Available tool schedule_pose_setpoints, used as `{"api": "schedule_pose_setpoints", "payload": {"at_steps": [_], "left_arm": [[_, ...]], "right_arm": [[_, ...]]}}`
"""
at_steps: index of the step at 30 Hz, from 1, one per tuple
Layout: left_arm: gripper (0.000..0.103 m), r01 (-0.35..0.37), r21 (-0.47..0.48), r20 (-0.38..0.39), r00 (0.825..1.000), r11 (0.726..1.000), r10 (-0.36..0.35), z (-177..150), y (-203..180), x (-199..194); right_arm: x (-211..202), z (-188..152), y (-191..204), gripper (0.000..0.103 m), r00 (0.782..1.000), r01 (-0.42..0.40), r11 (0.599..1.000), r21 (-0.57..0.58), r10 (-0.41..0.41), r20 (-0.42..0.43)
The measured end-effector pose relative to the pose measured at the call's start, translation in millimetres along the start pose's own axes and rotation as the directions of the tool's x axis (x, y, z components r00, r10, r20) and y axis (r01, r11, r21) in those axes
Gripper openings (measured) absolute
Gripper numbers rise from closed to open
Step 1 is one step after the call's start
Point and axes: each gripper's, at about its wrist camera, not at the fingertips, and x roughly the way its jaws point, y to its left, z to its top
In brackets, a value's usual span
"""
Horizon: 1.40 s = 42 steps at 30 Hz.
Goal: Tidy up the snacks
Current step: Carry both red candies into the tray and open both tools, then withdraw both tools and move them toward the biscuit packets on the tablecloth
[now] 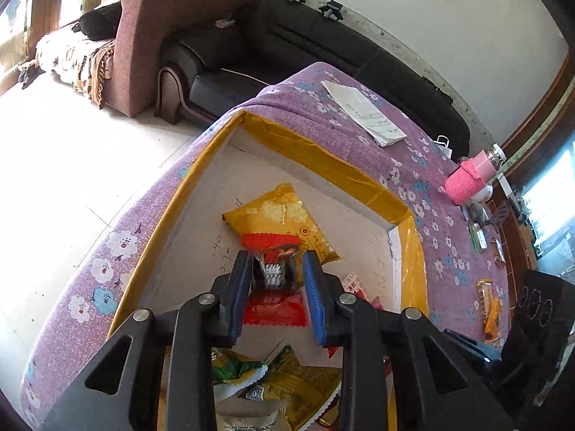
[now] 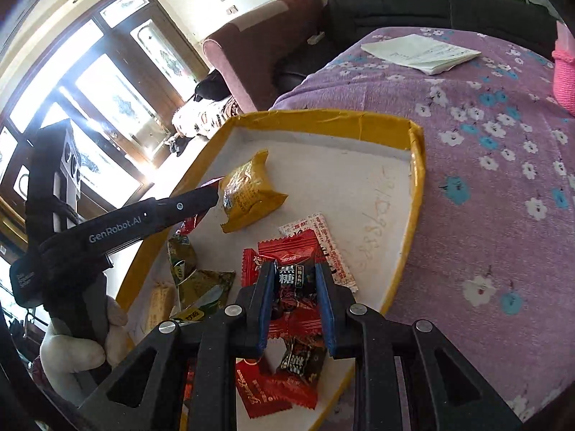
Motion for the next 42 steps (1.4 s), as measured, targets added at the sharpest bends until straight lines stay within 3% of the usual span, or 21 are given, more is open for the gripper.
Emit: {"api": "schedule_pose_setpoints", "payload": {"at_steps": [4, 6, 9, 11, 12, 14, 15, 17, 19, 22, 25, 27, 29, 35, 39, 42], "left_arm": [[0.028, 0.027, 0.003, 0.020, 0.999, 1.000, -0.027, -4, 1, -15], [0.028, 0.038, 0.008, 0.044, 0.998, 0.999, -0.038, -9, -3, -33], [0.030, 0.048, 0.059, 0.110, 0.992, 0.997, -0.055, -23, -23, -68], [0.056, 0.028, 0.094, 0.172, 0.984, 0.995, -0.044, -40, -43, -99], [0.063, 0.013, 0.109, 0.209, 0.977, 0.994, -0.036, -46, -51, -112], [0.083, -0.072, 0.116, 0.336, 0.941, 0.991, 0.029, -66, -70, -144], [0.085, -0.124, 0.120, 0.416, 0.907, 0.985, 0.064, -79, -81, -162], [0.085, -0.179, 0.144, 0.510, 0.856, 0.973, 0.082, -101, -99, -185], [0.085, -0.216, 0.157, 0.564, 0.821, 0.964, 0.092, -119, -112, -201], [0.085, -0.299, 0.174, 0.625, 0.770, 0.938, 0.130, -137, -132, -217], [0.085, -0.378, 0.154, 0.659, 0.728, 0.913, 0.190, -146, -145, -222], [0.085, -0.431, 0.128, 0.673, 0.700, 0.893, 0.241, -150, -155, -219], [0.085, -0.430, 0.128, 0.661, 0.709, 0.894, 0.247, -151, -162, -213], [0.085, -0.443, 0.171, 0.614, 0.746, 0.880, 0.257, -158, -178, -182], [0.085, -0.306, 0.224, 0.533, 0.834, 0.925, 0.147, -160, -176, -170], [0.085, -0.232, 0.270, 0.498, 0.864, 0.935, 0.070, -166, -182, -162]], "right_arm": [[-1, -3, 6, 0.030, 1.000, -0.009, 1.000, -0.004, 0.009, 0.017], [-15, -3, 8, 0.038, 0.999, -0.004, 1.000, -0.026, 0.006, 0.049], [-51, -10, 10, 0.039, 0.993, 0.003, 0.999, -0.053, 0.003, 0.115], [-82, -20, 8, 0.041, 0.986, -0.008, 0.998, -0.057, 0.018, 0.164], [-98, -26, 6, 0.042, 0.981, -0.015, 0.998, -0.055, 0.025, 0.190], [-136, -42, 1, 0.044, 0.967, -0.005, 0.998, -0.062, 0.021, 0.255], [-154, -51, -2, 0.045, 0.958, 0.014, 0.998, -0.066, 0.005, 0.287], [-190, -69, -10, 0.045, 0.937, 0.060, 0.996, -0.069, -0.032, 0.347], [-232, -91, -21, 0.046, 0.908, 0.132, 0.989, -0.066, -0.094, 0.409], [-300, -128, -45, 0.053, 0.837, 0.269, 0.963, -0.028, -0.219, 0.502], [-354, -167, -70, 0.061, 0.743, 0.384, 0.922, 0.050, -0.341, 0.575], [-377, -187, -93, 0.073, 0.697, 0.424, 0.900, 0.107, -0.399, 0.595], [-383, -195, -122, 0.079, 0.687, 0.448, 0.877, 0.174, -0.462, 0.561], [-354, -206, -202, 0.078, 0.782, 0.298, 0.892, 0.339, -0.432, 0.449], [-327, -201, -237, 0.072, 0.810, 0.257, 0.871, 0.419, -0.431, 0.398], [-320, -195, -258, 0.064, 0.815, 0.260, 0.848, 0.462, -0.450, 0.366]]}}
